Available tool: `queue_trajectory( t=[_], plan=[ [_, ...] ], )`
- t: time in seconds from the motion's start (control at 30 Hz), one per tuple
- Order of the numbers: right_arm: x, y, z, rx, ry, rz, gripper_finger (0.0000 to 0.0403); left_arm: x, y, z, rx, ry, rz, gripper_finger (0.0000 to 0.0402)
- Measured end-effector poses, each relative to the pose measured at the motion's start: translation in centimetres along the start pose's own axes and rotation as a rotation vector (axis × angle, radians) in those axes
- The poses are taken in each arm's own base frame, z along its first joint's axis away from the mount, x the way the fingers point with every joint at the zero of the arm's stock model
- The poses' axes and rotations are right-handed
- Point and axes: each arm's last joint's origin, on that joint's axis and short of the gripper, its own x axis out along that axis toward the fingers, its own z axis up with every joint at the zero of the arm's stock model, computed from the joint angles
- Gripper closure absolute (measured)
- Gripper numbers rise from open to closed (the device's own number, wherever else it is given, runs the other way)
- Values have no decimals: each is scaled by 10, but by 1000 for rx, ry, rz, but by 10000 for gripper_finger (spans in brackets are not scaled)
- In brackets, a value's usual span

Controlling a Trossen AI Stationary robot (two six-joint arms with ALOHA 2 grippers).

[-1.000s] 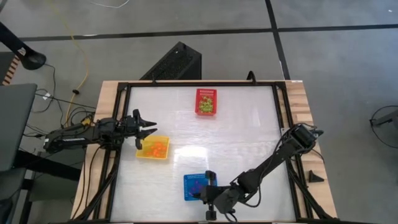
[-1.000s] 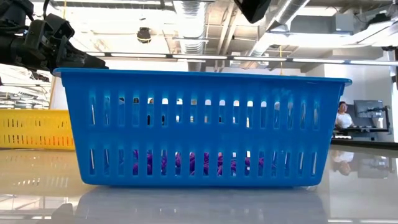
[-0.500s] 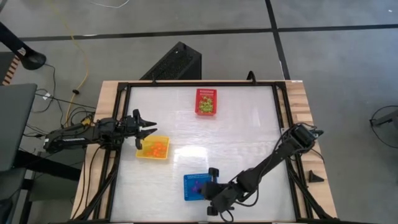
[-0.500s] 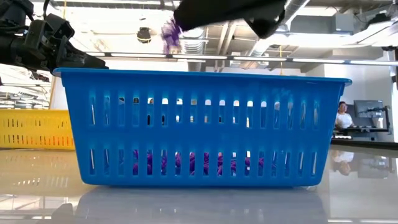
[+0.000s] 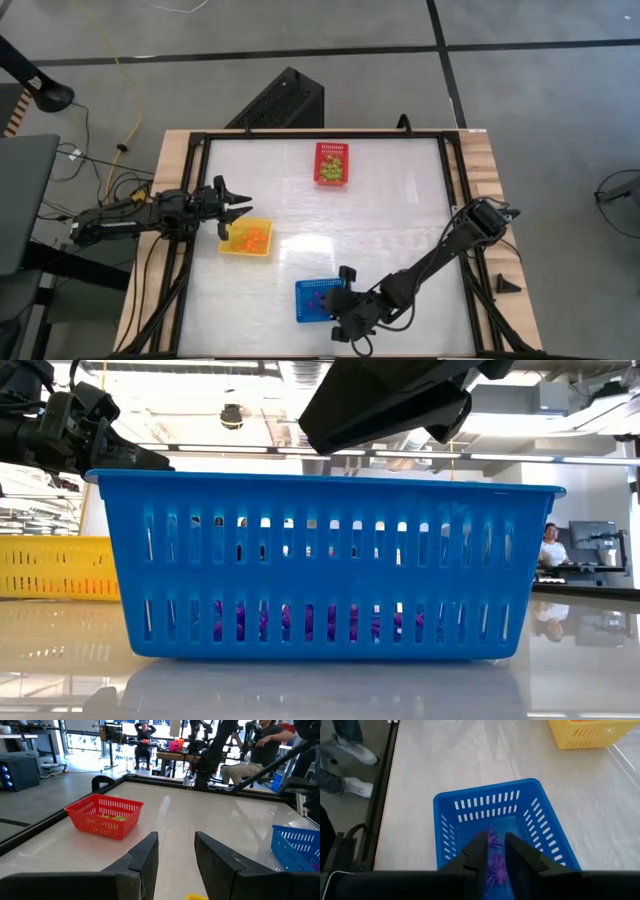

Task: Sort Halloween decoration
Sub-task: Put the purple spider toy into the blue basket, then return to Home Position

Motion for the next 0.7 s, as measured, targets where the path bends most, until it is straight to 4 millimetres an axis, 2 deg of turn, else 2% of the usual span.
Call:
queue_trajectory(
  t=[0.37,0.57,0.7],
  plan=[
    [-6,-2,4,-39,-4,-13,225,0,0,0,0,0,0,285],
    [-30,-9,20,-76,-9,14,220,0,0,0,0,0,0,285],
    [-48,-26,32,-159,-13,34,229,0,0,0,0,1,0,285]
  ],
)
